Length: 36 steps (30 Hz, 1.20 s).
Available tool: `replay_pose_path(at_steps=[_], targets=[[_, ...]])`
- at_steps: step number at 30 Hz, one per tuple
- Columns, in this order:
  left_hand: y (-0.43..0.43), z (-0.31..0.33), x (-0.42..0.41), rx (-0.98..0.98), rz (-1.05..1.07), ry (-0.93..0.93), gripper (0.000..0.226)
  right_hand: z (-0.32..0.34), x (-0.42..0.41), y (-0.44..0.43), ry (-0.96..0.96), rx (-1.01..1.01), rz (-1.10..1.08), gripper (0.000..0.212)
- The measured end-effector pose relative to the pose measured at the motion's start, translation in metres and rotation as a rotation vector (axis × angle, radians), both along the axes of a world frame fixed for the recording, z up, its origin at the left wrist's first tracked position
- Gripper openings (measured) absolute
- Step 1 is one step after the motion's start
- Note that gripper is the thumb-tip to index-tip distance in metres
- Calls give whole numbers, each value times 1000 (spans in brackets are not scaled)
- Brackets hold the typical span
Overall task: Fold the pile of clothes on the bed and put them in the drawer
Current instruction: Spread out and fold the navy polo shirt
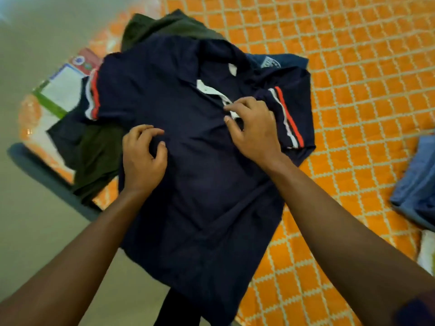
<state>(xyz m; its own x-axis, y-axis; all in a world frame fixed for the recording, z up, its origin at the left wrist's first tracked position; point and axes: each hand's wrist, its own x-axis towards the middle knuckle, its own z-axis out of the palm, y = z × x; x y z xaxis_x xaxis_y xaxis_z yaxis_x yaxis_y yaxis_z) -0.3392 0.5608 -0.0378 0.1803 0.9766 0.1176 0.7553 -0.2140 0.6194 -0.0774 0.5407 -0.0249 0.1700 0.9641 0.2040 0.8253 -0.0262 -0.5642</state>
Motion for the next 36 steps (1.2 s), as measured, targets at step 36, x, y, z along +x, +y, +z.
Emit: replay_pose_path(at_steps=[36], targets=[[120,31,-74,7,128,-370,13,48,-172,246,214,-403,463,11]])
